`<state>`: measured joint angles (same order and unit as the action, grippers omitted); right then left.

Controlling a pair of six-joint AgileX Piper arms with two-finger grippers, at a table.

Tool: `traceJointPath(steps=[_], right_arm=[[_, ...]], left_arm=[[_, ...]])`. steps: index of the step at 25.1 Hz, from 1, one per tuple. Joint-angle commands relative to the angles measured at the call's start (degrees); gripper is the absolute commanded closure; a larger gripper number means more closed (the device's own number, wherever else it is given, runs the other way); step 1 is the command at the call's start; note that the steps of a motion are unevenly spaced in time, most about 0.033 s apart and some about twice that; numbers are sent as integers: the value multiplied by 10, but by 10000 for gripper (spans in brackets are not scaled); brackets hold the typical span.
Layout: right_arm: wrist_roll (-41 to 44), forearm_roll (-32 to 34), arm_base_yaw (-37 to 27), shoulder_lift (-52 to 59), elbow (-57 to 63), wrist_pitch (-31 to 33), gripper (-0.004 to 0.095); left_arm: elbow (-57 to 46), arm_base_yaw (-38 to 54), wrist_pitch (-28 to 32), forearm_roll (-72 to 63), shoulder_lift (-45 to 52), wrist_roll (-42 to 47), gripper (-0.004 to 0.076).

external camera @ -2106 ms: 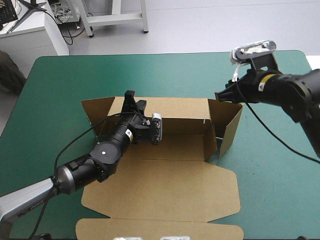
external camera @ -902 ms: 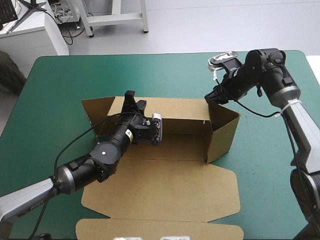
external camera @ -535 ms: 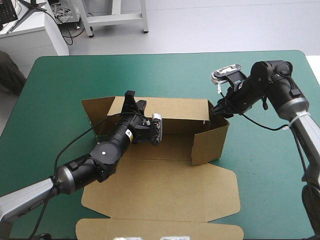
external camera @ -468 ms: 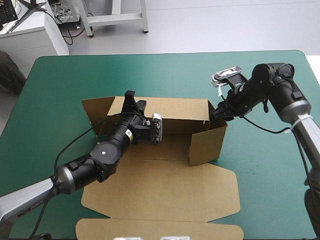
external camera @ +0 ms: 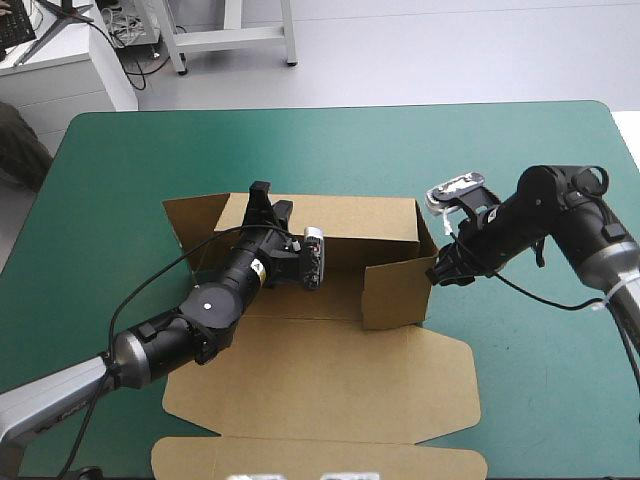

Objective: Fold the box

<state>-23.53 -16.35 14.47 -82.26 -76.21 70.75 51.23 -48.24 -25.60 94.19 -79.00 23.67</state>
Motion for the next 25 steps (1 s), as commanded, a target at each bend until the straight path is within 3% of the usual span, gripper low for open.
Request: traceJointPath(steps=[1, 7, 10, 18, 25], right_arm=[[-22, -31, 15, 33, 18, -27, 490], [-17, -27, 67, 38, 31, -100, 491], [25, -14, 91, 38, 32, -133, 491], [210, 116, 144, 38, 32, -179, 491], [342, 230, 221, 38, 74, -287, 496]], left_arm=[[16, -3, -23, 13, 19, 3, 734], [16, -3, -23, 12, 19, 3, 734], [16, -3, -23, 6, 19, 3, 734], [16, -3, -13, 4, 19, 3, 734], [16, -3, -12, 4, 19, 3, 734]])
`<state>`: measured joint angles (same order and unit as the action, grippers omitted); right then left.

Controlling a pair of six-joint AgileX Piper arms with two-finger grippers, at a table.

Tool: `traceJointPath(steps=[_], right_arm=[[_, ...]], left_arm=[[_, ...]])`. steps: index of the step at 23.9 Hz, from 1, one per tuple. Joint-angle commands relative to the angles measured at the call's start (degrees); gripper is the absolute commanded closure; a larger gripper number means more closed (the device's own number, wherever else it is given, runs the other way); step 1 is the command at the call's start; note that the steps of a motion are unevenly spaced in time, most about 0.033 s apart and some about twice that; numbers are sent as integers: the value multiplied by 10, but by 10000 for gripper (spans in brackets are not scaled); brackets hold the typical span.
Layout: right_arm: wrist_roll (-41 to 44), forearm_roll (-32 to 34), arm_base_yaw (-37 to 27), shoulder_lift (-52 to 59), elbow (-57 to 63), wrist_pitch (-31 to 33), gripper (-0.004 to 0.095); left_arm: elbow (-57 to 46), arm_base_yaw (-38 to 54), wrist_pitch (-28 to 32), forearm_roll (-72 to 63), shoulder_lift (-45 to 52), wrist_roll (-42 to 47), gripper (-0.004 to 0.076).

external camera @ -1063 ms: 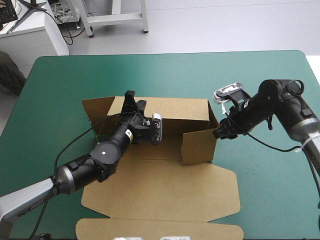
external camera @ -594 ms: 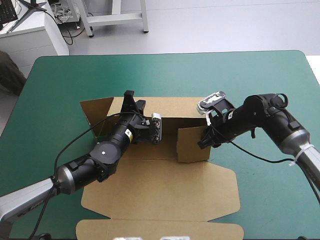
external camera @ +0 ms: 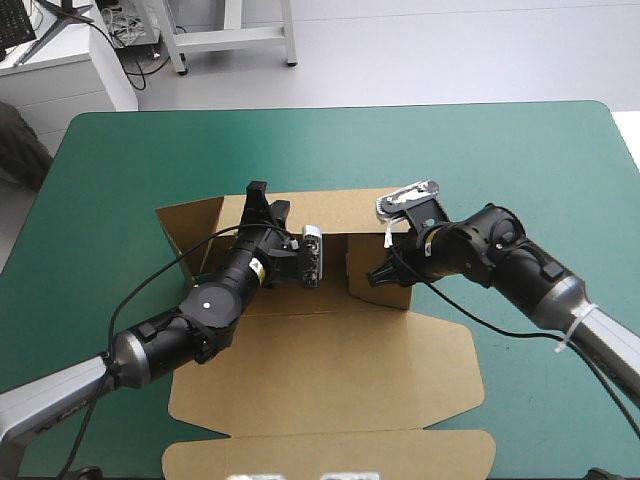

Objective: Fold the box

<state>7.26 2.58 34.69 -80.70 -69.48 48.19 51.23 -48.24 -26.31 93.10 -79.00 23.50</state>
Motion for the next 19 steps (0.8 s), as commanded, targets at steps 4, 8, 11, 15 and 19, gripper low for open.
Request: traceJointPath(steps=[4, 8, 11, 15, 19], right_arm=[[115, 115, 48, 23, 47, -109, 496], [139, 134, 52, 30, 53, -156, 496], [144, 140, 52, 44, 83, -205, 510], [181, 178, 52, 59, 122, -251, 564], [237, 237, 52, 75, 133, -286, 564]], left_arm=[[16, -3, -5, 15, 19, 5, 734], [16, -2, -5, 12, 19, 5, 734], [16, -2, -5, 12, 19, 5, 734], [16, -2, -5, 12, 19, 5, 734], [16, -2, -5, 12, 19, 5, 734]])
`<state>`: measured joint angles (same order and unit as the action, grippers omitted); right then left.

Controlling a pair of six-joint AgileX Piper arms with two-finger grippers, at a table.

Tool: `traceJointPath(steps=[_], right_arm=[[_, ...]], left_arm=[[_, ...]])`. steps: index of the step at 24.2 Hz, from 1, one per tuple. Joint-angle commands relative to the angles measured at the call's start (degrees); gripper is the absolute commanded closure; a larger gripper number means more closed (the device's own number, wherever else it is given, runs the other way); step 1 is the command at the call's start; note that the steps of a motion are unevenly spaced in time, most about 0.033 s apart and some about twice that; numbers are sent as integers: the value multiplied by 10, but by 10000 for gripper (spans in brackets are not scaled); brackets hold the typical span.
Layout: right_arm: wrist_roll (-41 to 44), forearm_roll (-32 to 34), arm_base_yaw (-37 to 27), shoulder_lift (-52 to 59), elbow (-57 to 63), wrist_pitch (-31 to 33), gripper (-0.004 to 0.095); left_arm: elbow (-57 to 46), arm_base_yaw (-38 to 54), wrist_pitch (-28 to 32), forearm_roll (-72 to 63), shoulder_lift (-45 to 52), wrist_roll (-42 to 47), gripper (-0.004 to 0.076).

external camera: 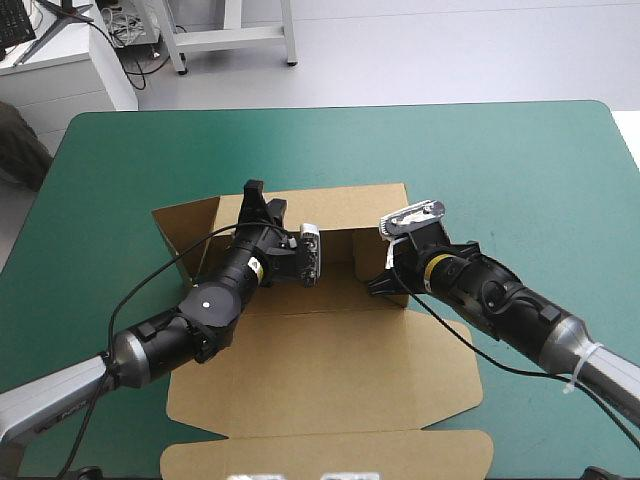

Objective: Fold the box

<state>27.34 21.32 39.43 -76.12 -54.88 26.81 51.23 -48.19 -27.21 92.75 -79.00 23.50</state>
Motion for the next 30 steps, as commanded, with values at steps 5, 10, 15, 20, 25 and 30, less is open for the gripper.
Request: traceJointPath(steps=[5, 10, 15, 20, 25, 30], right_arm=[[60, 85, 3, 31, -13, -87, 565], [69, 97, 3, 26, -13, -89, 651], [74, 88, 3, 10, -13, -92, 927], [76, 86, 3, 9, -13, -94, 926], [108, 111, 3, -1, -13, -94, 926], [150, 147, 3, -16, -14, -94, 926]], left_arm=[[16, -3, 4, 16, 19, 5, 734], [16, -3, 11, 16, 19, 5, 734], [16, -3, 13, 19, 19, 12, 734], [16, -3, 13, 19, 19, 7, 709], [16, -4, 5, 13, 20, 7, 540], [16, -9, -8, 8, 21, 7, 407]])
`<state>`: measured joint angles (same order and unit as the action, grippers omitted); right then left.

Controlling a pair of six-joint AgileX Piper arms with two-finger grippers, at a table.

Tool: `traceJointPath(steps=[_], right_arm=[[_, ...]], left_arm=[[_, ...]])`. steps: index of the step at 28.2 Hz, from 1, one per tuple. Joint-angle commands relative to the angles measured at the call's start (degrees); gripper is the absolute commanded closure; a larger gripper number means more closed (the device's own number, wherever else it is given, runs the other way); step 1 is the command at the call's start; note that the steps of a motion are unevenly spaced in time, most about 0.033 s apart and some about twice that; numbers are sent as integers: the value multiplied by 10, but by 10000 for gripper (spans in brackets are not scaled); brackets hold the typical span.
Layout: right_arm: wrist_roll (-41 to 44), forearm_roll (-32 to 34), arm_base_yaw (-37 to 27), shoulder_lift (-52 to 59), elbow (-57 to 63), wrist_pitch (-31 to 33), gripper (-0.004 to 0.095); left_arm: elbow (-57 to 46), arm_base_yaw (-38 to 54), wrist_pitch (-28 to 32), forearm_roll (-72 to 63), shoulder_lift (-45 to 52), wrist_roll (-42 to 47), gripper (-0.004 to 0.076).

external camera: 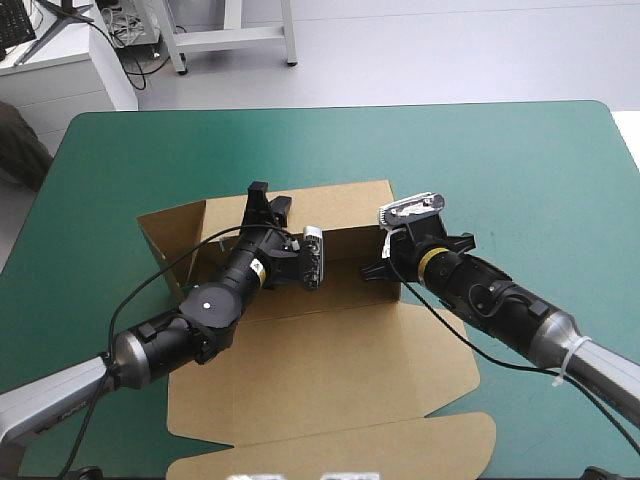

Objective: Fold the box

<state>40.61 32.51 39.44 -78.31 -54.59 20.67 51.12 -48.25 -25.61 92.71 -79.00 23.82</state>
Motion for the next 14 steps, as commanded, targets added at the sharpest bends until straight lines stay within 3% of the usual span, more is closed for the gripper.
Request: traceJointPath(steps=[1, 5, 10, 14], right_arm=[[25, 42, 3, 5, -17, -33, 927], [69, 83, 2, 3, -17, -33, 927], [94, 88, -26, 3, -17, -33, 927], [95, 92, -33, 3, -17, -32, 927]], left_arm=[[17, -17, -41, 3, 21, 4, 389], [17, -78, -112, -24, 32, 4, 380], [17, -155, -193, -50, 50, 4, 381], [17, -206, -219, -46, 70, 4, 381]])
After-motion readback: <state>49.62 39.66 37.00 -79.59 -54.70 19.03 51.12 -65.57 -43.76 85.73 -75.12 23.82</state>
